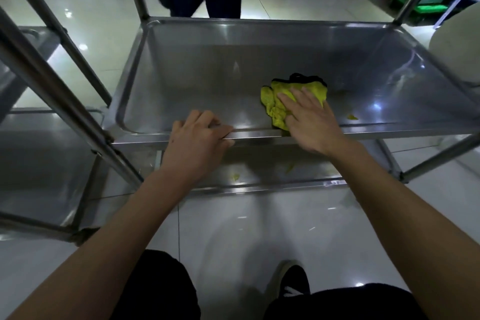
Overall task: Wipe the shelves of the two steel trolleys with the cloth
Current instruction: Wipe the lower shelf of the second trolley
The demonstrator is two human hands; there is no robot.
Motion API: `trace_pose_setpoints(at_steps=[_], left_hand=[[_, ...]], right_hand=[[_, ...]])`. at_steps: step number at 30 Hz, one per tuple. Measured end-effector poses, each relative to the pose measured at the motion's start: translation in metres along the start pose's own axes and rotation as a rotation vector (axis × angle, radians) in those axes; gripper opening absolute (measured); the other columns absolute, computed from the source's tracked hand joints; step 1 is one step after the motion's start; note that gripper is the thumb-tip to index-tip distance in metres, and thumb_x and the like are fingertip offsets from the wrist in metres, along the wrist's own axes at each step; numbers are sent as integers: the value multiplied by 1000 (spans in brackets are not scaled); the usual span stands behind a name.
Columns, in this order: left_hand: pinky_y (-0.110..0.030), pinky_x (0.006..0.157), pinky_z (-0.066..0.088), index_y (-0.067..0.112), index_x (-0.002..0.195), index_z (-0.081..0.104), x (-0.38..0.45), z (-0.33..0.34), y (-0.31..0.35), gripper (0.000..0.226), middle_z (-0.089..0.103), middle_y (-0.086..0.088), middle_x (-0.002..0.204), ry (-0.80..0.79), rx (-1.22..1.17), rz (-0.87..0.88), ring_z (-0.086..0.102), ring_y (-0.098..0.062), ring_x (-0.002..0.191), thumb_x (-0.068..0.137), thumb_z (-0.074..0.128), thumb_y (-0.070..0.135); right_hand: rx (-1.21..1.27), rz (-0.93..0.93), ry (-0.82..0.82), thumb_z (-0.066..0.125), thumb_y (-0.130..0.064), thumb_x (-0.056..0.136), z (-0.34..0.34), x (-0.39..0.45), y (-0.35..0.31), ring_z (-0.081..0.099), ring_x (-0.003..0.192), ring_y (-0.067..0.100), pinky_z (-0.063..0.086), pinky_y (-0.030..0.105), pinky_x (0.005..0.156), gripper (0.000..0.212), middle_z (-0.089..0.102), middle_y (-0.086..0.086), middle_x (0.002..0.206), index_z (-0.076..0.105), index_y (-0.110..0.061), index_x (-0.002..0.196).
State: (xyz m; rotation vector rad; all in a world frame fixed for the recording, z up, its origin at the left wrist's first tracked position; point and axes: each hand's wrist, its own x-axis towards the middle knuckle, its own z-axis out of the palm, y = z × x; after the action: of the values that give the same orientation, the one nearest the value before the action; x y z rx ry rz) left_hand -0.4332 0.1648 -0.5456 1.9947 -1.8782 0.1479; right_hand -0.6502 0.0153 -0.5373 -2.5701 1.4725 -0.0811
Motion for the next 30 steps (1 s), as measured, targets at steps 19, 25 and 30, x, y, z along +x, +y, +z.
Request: trace_pose_setpoints(at_steps=[19, 25, 30], left_hand=[[-48, 92, 52, 14, 116, 70, -52, -38, -80, 48, 60, -10, 126, 137, 66, -303, 52, -29, 121, 89, 67, 54], [-50, 89, 49, 11, 108, 73, -90, -33, -93, 25, 64, -8, 110, 307, 113, -217, 58, -29, 106, 92, 71, 30], [-47, 82, 46, 17, 93, 75, -82, -24, -102, 13, 64, -2, 95, 411, 173, -179, 59, -26, 94, 93, 67, 27]], right_hand=[[-32, -170, -107, 24, -39, 99, 26, 48, -131, -11, 154, 21, -4, 62, 120, 63, -6, -1, 169, 4, -39, 159], [-15, -205, -63, 28, -37, 102, 28, 55, -143, -7, 154, 18, -1, 59, 121, 59, -1, -3, 169, 10, -40, 158], [8, -227, -34, 34, -36, 102, 27, 54, -147, -4, 155, 17, 0, 59, 121, 59, 4, -2, 169, 16, -38, 158]])
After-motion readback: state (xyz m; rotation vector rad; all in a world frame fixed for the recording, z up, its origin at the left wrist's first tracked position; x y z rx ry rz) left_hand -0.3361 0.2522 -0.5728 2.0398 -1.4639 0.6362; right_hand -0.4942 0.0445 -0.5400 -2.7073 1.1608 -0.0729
